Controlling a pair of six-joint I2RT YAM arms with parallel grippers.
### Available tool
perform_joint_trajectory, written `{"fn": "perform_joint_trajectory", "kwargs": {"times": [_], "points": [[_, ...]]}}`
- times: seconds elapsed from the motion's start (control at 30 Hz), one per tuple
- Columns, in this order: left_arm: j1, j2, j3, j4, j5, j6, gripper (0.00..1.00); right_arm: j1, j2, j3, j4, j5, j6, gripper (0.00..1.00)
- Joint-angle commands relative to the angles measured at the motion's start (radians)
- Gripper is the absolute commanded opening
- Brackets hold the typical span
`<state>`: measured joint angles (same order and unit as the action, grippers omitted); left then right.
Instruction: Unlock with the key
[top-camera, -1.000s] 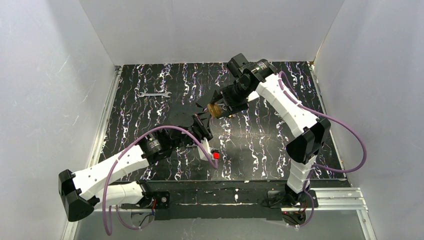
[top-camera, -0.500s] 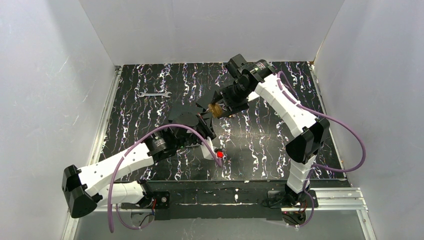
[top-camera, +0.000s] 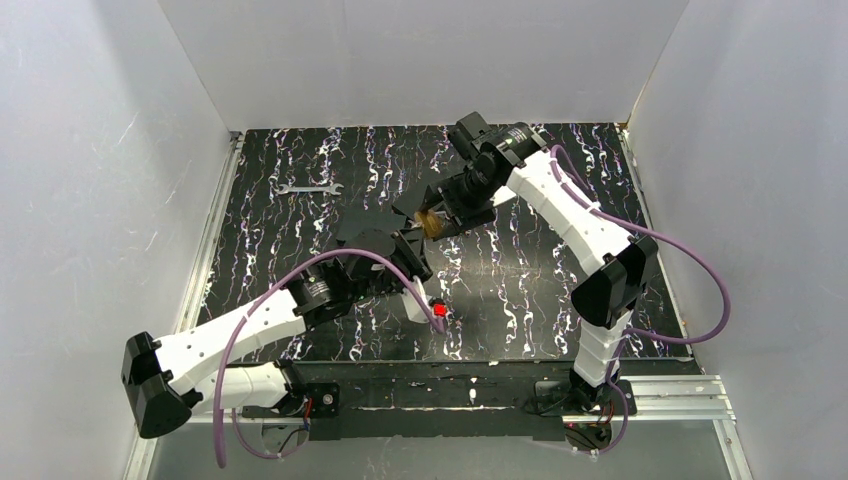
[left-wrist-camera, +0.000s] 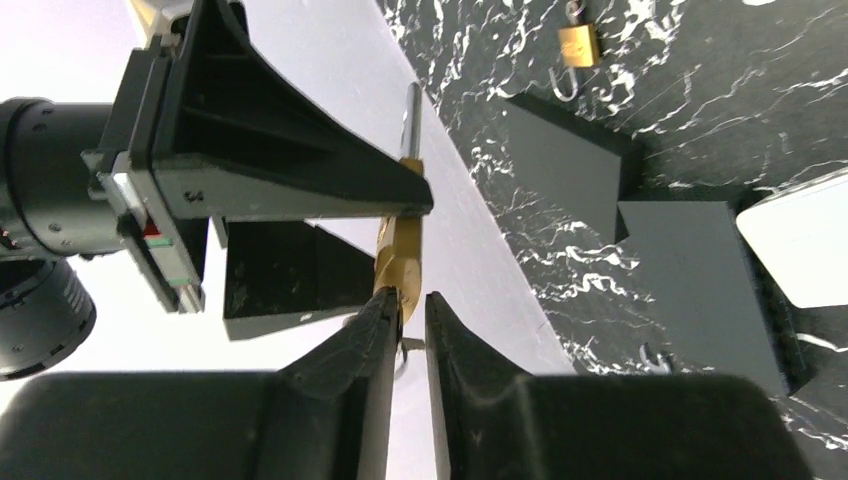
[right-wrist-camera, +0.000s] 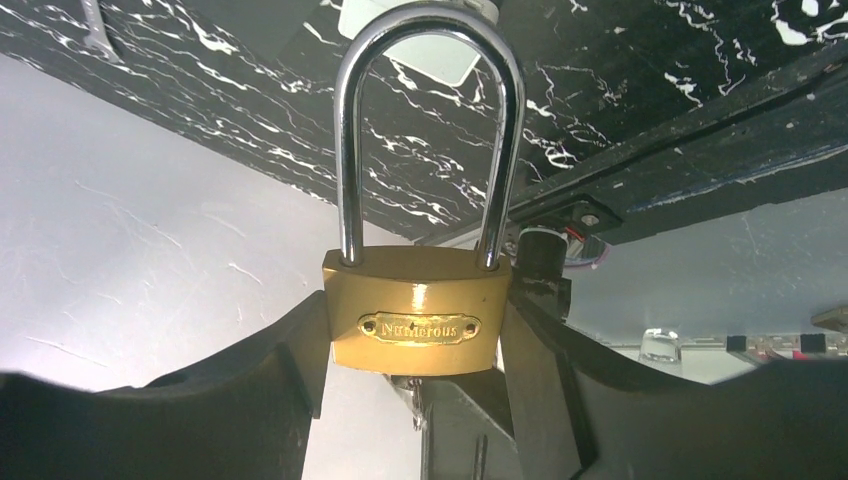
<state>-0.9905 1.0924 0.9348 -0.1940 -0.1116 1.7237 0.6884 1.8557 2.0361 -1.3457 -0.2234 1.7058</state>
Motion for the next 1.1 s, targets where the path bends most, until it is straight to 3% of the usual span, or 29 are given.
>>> {"fn": "perform_joint_trajectory", "kwargs": {"times": [0.0, 0.1, 0.43, 0.67, 0.87, 0.97, 1.07], "points": [[-0.005, -0.05, -0.034, -0.051, 0.058, -0.082, 0.19, 0.02, -0.069, 0.004, 0.033, -0.07, 0.024, 0.01], [-0.005, -0.083, -0.054, -0.054, 0.079, -0.12, 0.32, 0.02, -0.066, 0.009, 0.02, -0.058, 0.013, 0.01], [-0.005, -0.157, -0.055, -0.019, 0.088, -0.294, 0.37, 0.015, -0.07, 0.005, -0.019, 0.034, -0.029, 0.01], [-0.005, -0.195, -0.003, -0.032, 0.112, -0.713, 0.48, -0.042, -0.096, -0.002, -0.074, 0.186, -0.145, 0.01], [-0.004, -0.166, 0.094, -0.097, 0.084, -1.128, 0.54, -0.083, -0.14, 0.018, -0.075, 0.412, -0.286, 0.01], [-0.003, -0.147, 0.136, -0.106, 0.022, -1.339, 0.57, -0.084, -0.131, 0.074, -0.076, 0.511, -0.41, 0.01], [0.001, -0.114, 0.183, -0.147, 0.064, -1.489, 0.57, -0.081, -0.118, 0.128, -0.078, 0.62, -0.557, 0.01]]}}
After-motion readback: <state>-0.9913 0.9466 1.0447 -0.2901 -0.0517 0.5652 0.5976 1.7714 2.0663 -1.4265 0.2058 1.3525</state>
